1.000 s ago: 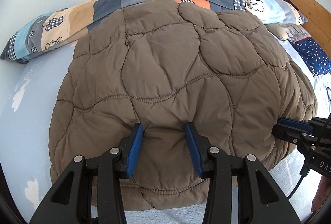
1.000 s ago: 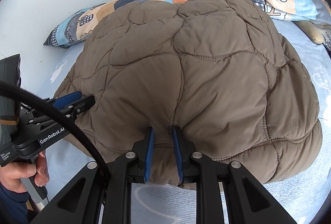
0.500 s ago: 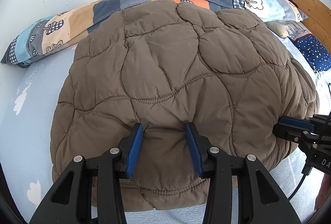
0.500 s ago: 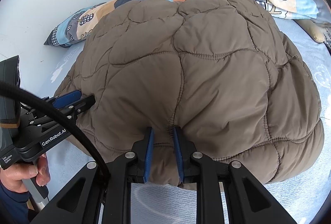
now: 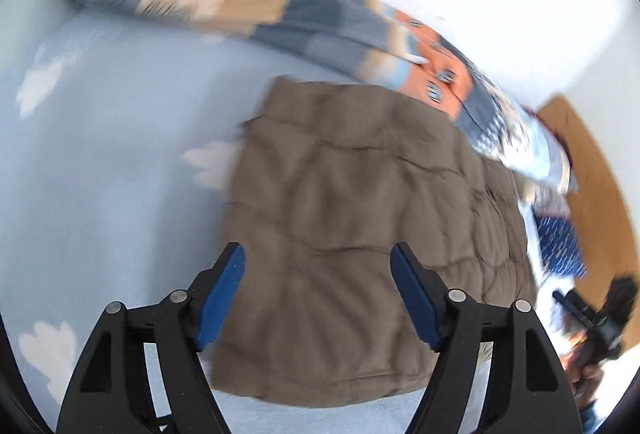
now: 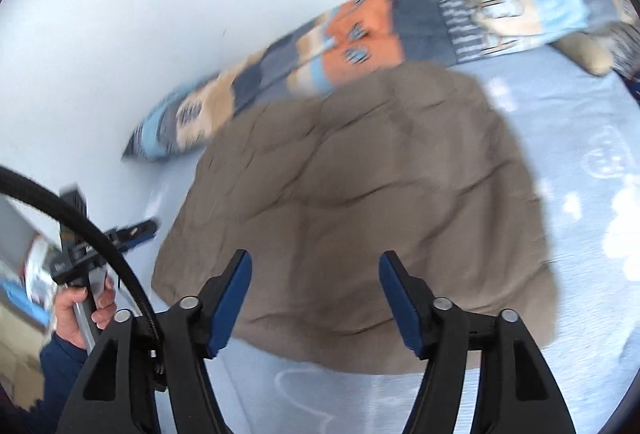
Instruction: Fold large clothes
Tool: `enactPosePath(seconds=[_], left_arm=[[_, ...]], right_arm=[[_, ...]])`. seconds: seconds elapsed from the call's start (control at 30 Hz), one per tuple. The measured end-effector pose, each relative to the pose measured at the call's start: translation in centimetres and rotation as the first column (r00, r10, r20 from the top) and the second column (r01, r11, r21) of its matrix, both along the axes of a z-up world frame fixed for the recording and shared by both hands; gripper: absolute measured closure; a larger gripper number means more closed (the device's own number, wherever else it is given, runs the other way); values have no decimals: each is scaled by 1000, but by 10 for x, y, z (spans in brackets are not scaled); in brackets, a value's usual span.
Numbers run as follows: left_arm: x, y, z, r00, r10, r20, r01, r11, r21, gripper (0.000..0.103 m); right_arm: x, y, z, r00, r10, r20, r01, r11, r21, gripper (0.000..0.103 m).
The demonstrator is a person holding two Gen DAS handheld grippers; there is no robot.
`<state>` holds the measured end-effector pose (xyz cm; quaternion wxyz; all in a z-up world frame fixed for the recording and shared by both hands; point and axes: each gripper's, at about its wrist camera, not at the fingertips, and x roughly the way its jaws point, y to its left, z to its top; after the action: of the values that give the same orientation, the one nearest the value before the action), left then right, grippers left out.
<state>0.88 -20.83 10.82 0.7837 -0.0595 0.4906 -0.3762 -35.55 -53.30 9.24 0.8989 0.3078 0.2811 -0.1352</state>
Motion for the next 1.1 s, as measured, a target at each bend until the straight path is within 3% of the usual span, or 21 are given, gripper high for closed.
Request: enactPosePath(seconds=[0.13,0.2,0.27,0.43,0.5,0.67,0.83,1.1], left_arm=[[35,27,-34,985,11,-173,-21,998,-56,29],[49,30,-55,964,-29,-266,4,996,-94,29],[55,27,-64,952,-66,-298,29,992,-126,29],[67,14,-82,932,-157,-327,115,983,-144,29],[71,6,-87,933,-170,-317,140,983,-117,29],[87,-7,-98,931,-183,-316,155,982,-112,27],[98,-7,-116,914,-211,-348,174,976,-135,20],[113,-5,-133,882,-303,-361,243,949,-203,19]], right_arm=[[-39,-49,-6,994,-104,-21,105,994,35,25],[-54,-72,-18,992,-118,-52,121,990,70,24],[-66,-92,-31,991,-125,-48,130,984,124,23],[-80,-135,-68,993,-111,28,96,943,318,12],[-75,-146,-80,994,-106,41,85,931,355,9],[-50,-159,-98,999,-37,-6,37,924,380,9],[-31,-174,-115,1000,21,14,-25,914,404,6],[12,-195,-128,994,112,17,-109,905,412,0]])
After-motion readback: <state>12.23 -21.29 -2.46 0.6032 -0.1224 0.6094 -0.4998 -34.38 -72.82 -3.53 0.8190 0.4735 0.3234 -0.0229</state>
